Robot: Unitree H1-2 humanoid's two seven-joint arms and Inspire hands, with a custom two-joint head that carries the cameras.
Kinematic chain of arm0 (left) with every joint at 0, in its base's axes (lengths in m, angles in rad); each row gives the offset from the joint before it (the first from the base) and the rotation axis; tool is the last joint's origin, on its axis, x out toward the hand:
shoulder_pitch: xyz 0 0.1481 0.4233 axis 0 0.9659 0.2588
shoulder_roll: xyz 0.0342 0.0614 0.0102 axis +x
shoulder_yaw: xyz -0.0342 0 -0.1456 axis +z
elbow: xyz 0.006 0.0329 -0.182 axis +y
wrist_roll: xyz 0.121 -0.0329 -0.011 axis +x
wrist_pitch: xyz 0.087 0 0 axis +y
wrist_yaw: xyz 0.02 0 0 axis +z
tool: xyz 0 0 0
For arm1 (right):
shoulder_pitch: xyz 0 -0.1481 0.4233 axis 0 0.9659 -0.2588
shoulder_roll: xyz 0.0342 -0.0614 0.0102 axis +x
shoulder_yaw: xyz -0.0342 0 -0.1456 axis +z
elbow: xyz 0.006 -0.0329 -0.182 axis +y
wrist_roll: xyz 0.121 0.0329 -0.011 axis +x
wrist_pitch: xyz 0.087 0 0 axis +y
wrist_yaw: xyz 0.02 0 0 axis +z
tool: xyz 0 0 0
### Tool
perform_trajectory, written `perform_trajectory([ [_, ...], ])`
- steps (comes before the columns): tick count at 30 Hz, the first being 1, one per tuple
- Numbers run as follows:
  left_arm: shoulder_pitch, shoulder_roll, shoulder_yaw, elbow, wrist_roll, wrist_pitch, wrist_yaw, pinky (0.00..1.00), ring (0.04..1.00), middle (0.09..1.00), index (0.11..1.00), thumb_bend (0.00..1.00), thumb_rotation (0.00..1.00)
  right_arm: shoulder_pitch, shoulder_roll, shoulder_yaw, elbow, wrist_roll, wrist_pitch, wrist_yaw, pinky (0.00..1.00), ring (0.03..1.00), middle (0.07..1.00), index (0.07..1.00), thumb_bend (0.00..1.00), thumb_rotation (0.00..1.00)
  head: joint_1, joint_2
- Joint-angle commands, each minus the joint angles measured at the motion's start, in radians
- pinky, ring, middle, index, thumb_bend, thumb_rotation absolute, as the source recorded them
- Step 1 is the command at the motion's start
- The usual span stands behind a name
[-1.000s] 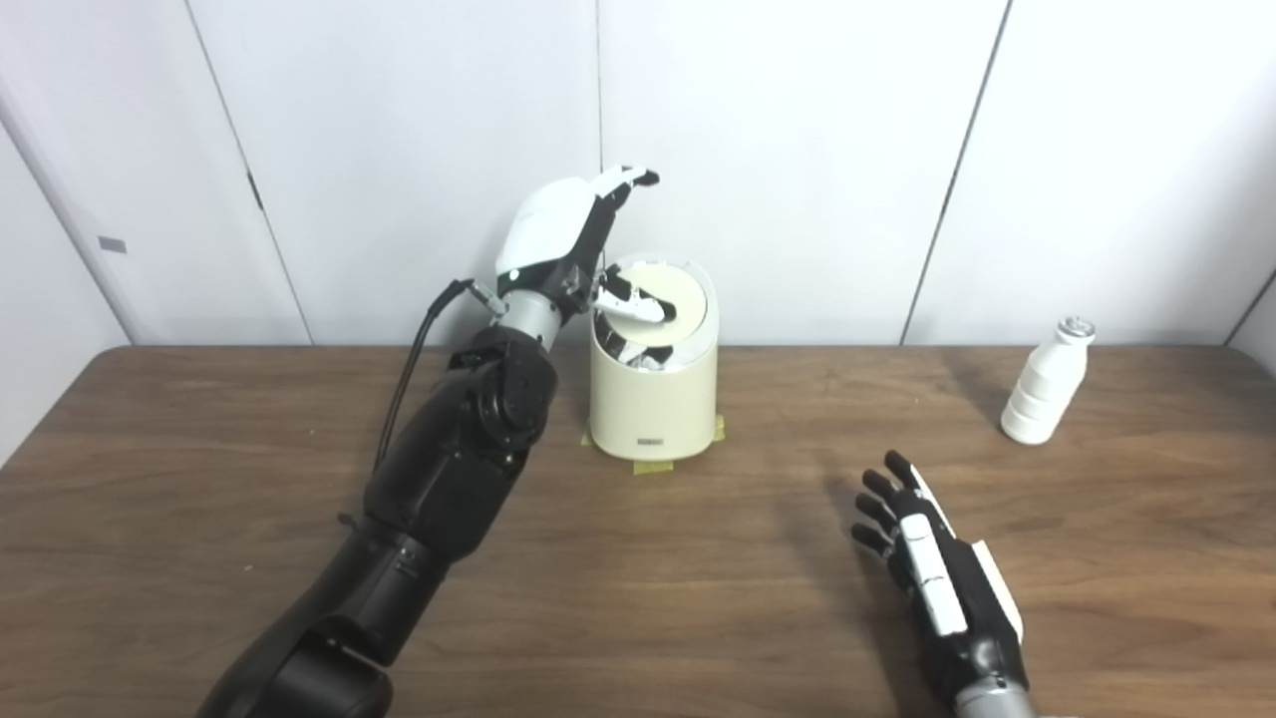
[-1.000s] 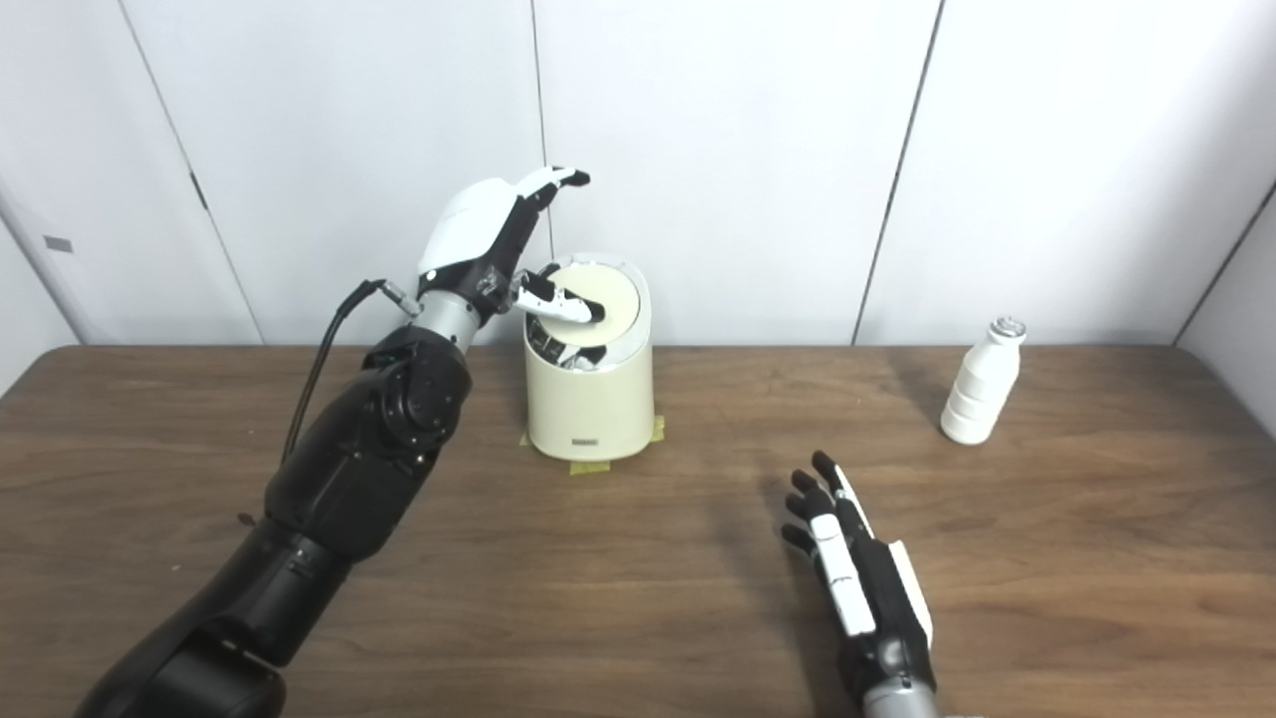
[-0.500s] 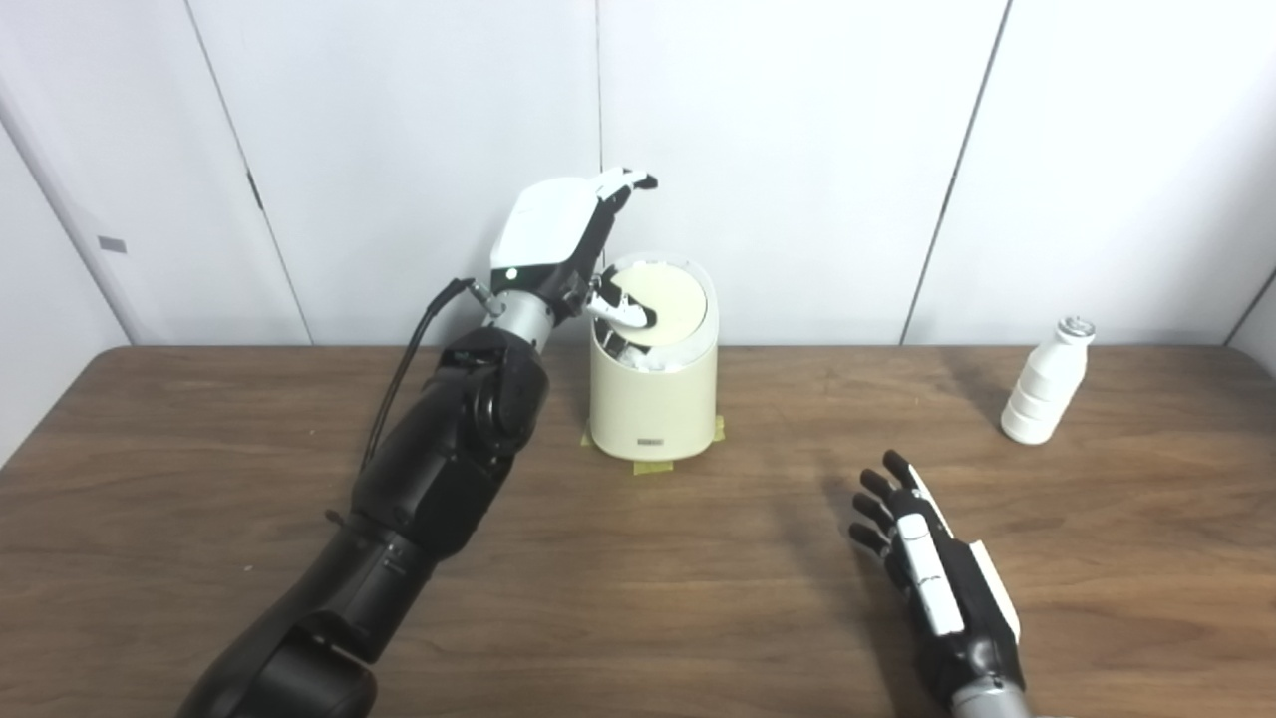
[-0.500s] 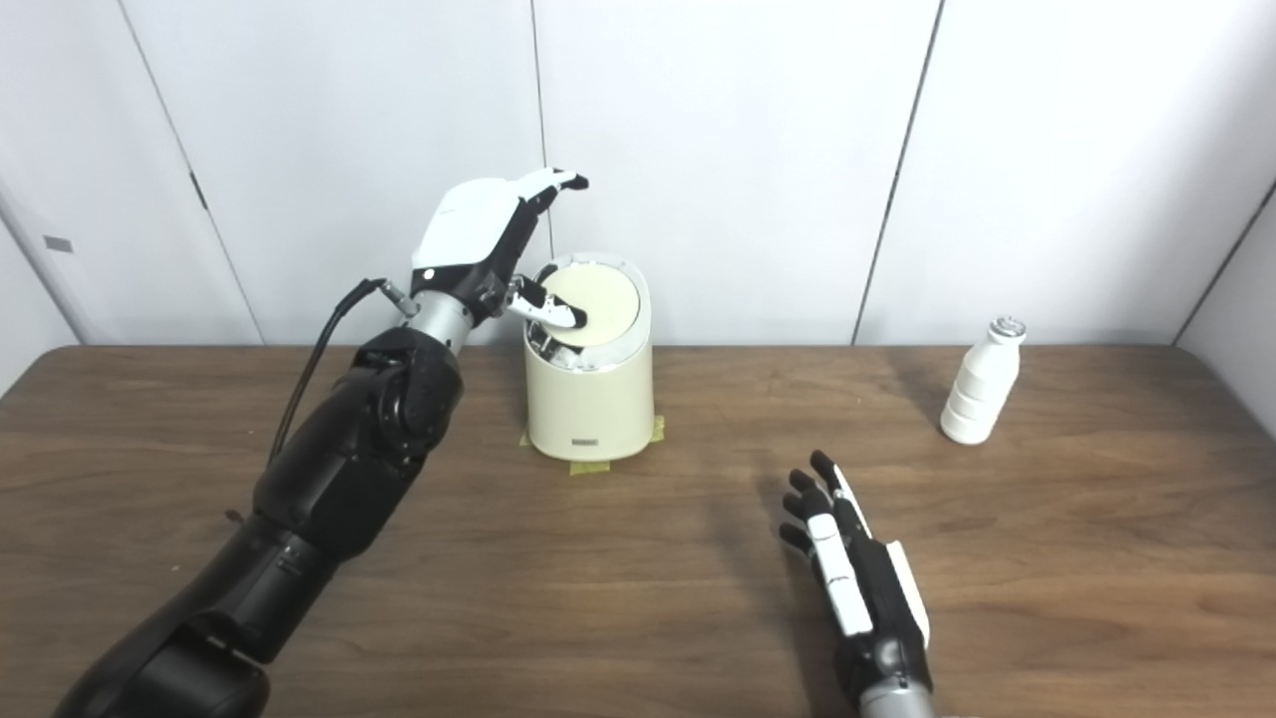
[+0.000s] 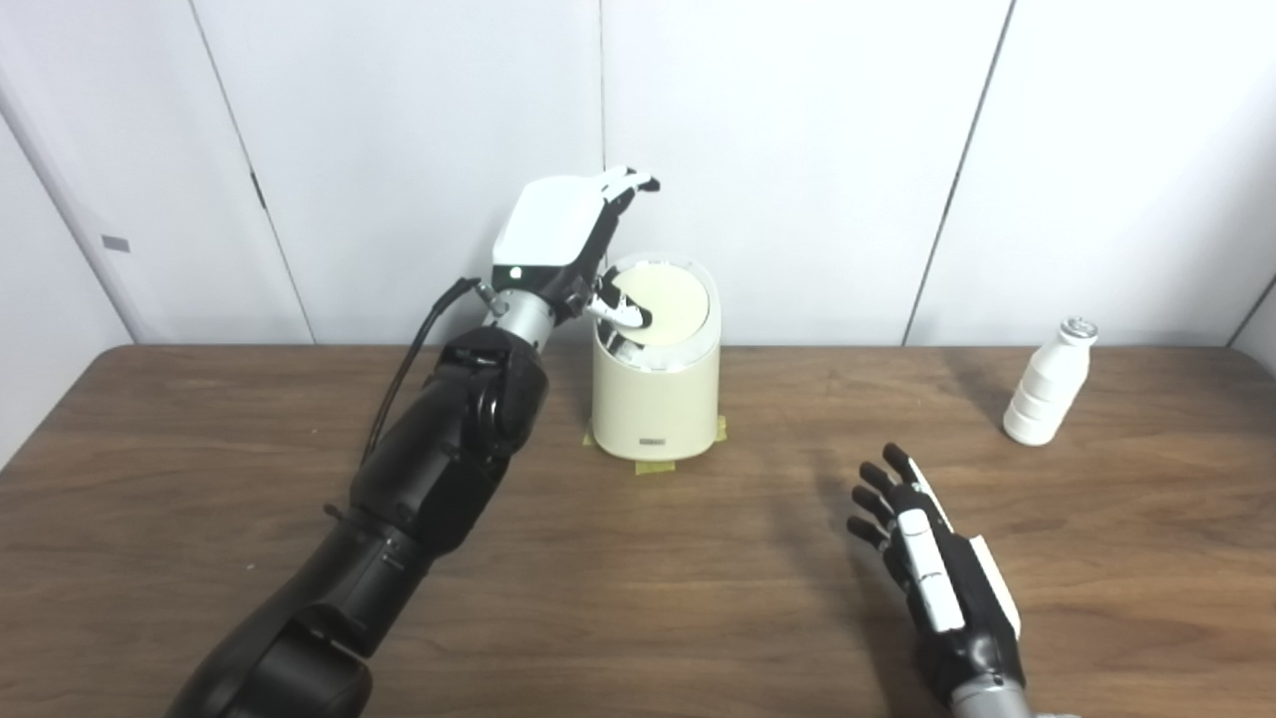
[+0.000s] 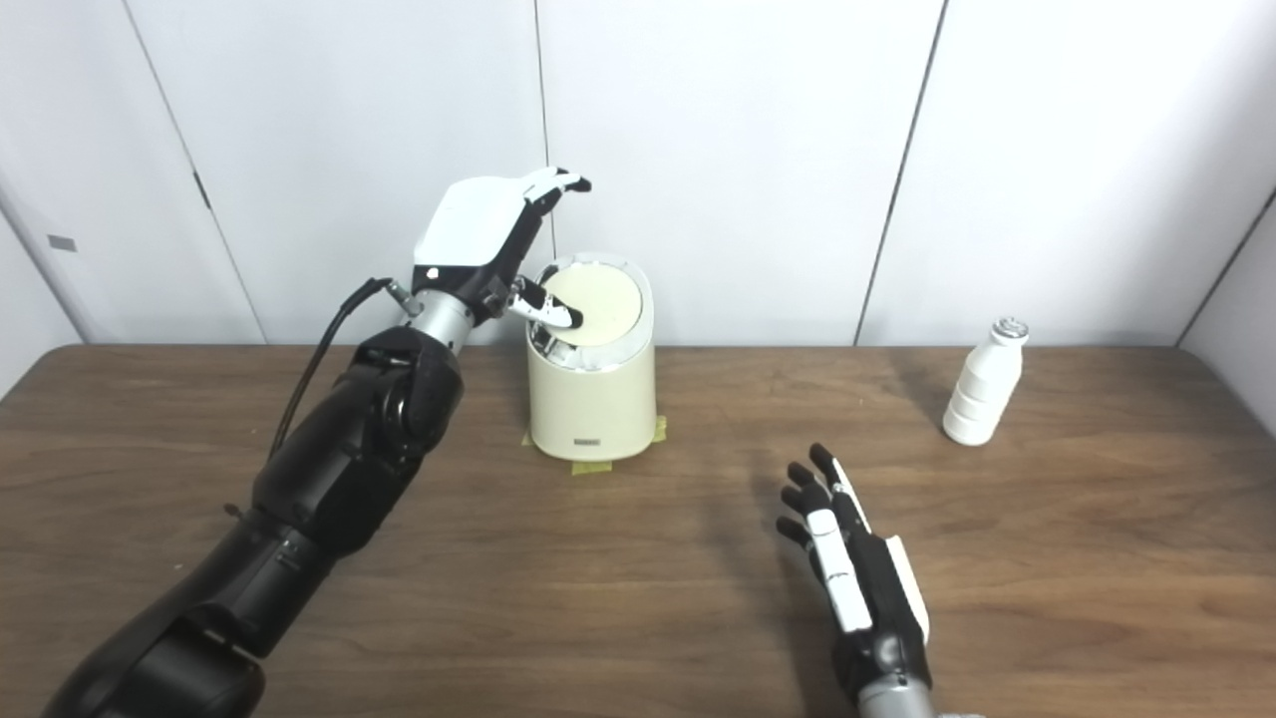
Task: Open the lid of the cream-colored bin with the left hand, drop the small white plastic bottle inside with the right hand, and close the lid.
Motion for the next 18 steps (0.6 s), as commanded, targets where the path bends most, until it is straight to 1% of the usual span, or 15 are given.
perform_trajectory([
  [1,-0.058,0.003,0.0,-0.016,0.012,-0.01,0.019,0.73,0.829,0.882,0.874,0.95,0.06,-0.025,0.006,0.001,-0.036,-0.002,-0.023,-0.003,0.84,0.901,0.916,0.958,0.57,0.87,0.0,0.001],
  [4,-0.055,0.0,-0.006,-0.013,0.015,-0.011,0.011,0.73,0.83,0.878,0.875,0.94,0.08,-0.026,0.004,0.001,-0.036,-0.004,-0.026,-0.001,0.84,0.901,0.918,0.962,0.56,0.88,-0.002,0.001],
  [8,-0.055,0.001,-0.022,-0.006,0.031,-0.019,0.018,0.74,0.836,0.864,0.881,0.95,0.07,-0.027,0.007,0.002,-0.035,-0.005,-0.03,-0.001,0.83,0.897,0.914,0.96,0.56,0.88,-0.007,0.0],
  [13,-0.053,0.004,-0.041,0.007,0.051,-0.031,0.026,0.77,0.841,0.864,0.885,0.98,0.07,-0.029,0.015,0.002,-0.04,-0.01,-0.021,-0.008,0.83,0.897,0.912,0.956,0.58,0.87,-0.009,0.001],
  [16,-0.053,0.011,-0.055,0.014,0.066,-0.039,0.03,0.77,0.839,0.866,0.88,1.0,0.05,-0.031,0.018,0.003,-0.043,-0.011,-0.017,-0.011,0.83,0.899,0.914,0.958,0.57,0.88,-0.012,0.003],
  [18,-0.055,0.017,-0.064,0.016,0.076,-0.043,0.029,0.78,0.847,0.871,0.883,1.0,0.05,-0.032,0.02,0.003,-0.045,-0.012,-0.01,-0.015,0.84,0.898,0.911,0.953,0.59,0.87,-0.012,0.003],
])
